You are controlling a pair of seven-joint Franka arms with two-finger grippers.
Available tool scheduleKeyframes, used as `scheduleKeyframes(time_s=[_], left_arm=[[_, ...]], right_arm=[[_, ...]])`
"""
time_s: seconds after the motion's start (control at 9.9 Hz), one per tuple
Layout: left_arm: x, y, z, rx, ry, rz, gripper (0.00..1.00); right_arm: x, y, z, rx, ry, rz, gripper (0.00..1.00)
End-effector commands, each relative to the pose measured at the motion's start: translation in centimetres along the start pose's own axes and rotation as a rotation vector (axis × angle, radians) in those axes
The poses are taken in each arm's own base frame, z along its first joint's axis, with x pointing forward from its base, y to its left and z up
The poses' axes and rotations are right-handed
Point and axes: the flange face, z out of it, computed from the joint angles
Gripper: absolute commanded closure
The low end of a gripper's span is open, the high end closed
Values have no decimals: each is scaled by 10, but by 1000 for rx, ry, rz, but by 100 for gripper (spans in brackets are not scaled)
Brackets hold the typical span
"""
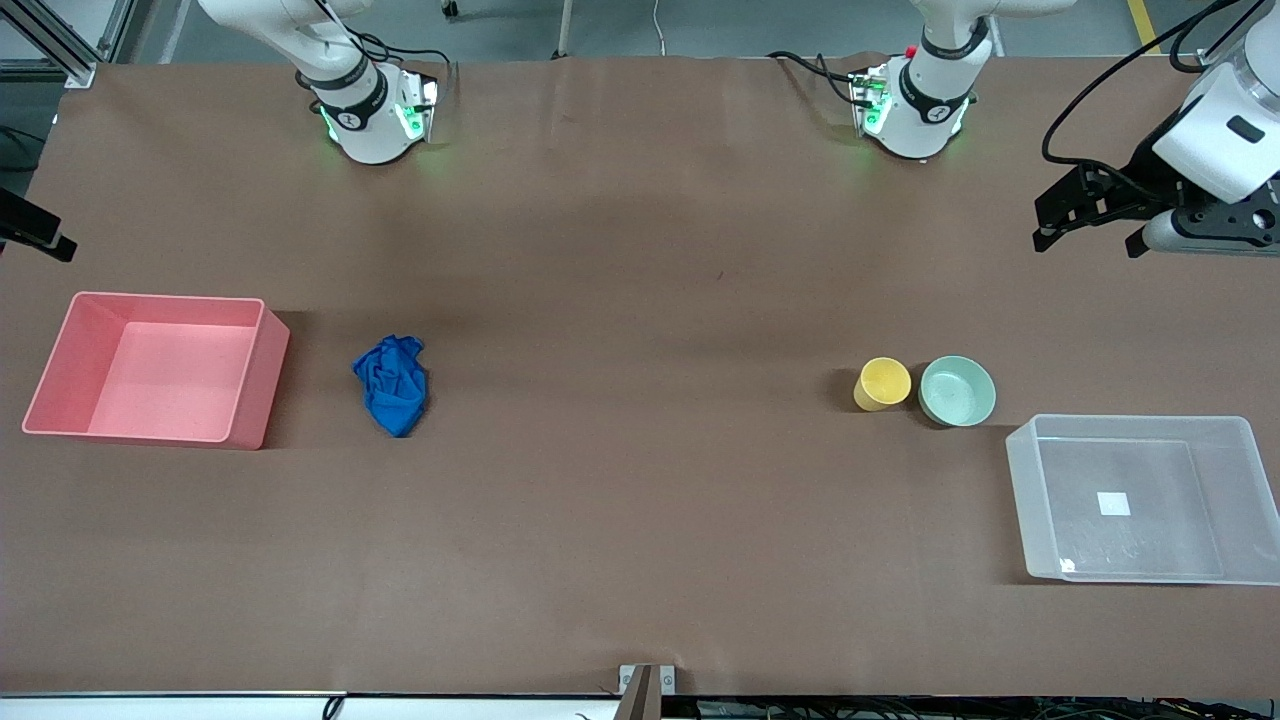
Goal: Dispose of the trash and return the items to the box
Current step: 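Move the right gripper toward the blue cloth while the left gripper approaches the bowl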
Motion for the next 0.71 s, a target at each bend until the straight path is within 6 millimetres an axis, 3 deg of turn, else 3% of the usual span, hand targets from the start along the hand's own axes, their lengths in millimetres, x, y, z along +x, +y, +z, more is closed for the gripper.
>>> scheduleKeyframes(time_s=[0.0,0.2,0.4,0.61], left_arm=[[-1,1,16,1,-34,2,0],[4,-3,19,5,-34,-15,0],[13,-30,32,0,-38,-44,1],[18,-51,79,3,-44,-82,1]], right_arm=[[-2,-2,-2,4,10,-16,0],[-3,-1,-2,4,8,-15,0],[-3,-4,-2,4,6,-18,0],[-2,-9,-2,3,8,-22,0]])
